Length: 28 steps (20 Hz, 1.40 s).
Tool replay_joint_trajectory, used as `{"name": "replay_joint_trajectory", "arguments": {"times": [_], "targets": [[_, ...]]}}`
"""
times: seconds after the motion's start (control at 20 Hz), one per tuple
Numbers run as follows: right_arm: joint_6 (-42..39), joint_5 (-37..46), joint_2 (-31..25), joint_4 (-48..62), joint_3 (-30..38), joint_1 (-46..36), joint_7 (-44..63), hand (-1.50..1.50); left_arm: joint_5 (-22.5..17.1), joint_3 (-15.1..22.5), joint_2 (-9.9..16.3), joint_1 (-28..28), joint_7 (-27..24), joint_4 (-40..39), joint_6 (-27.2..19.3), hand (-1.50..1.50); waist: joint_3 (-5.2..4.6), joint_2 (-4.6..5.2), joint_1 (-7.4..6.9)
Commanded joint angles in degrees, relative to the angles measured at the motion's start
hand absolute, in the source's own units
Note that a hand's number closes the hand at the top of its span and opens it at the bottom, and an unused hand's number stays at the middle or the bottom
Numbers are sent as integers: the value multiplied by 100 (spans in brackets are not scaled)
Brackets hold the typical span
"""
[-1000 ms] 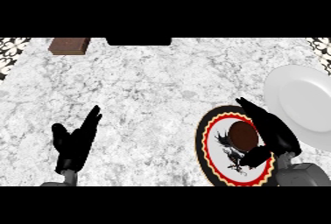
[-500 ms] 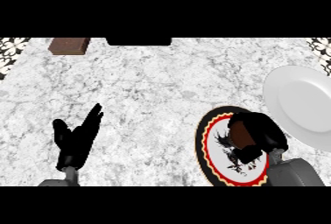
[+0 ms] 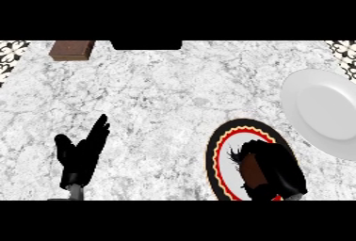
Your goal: Pick the cupcake from the plate and place it in the plate
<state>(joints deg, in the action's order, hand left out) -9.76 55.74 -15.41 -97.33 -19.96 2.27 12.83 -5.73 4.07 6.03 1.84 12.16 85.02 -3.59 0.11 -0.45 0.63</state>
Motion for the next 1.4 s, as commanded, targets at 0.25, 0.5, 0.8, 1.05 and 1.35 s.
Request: {"name": "replay_joint_trajectory", "arguments": {"times": [0.25,0.5,0.8,1.05,1.35], "targets": [[1724,571,168,-2608,-1021,1948,-368,150,-69,-17,-45,302,-84,-166,89,0,-13,-24,177],[2468,211,195,-3405,-698,2739,-464,150,-256,-262,275,252,-3,-175,385,0,-9,13,84],[2767,-1174,135,-3762,440,2974,-519,150,-124,-119,80,98,222,13,166,0,-4,35,7],[2962,-2729,367,-2966,1496,2267,-822,150,0,-17,13,-52,234,-142,146,0,2,50,-36],[2887,-3643,-96,-1391,2925,1236,-1706,150,37,-16,-132,46,-302,-580,231,0,-7,55,-61]]}}
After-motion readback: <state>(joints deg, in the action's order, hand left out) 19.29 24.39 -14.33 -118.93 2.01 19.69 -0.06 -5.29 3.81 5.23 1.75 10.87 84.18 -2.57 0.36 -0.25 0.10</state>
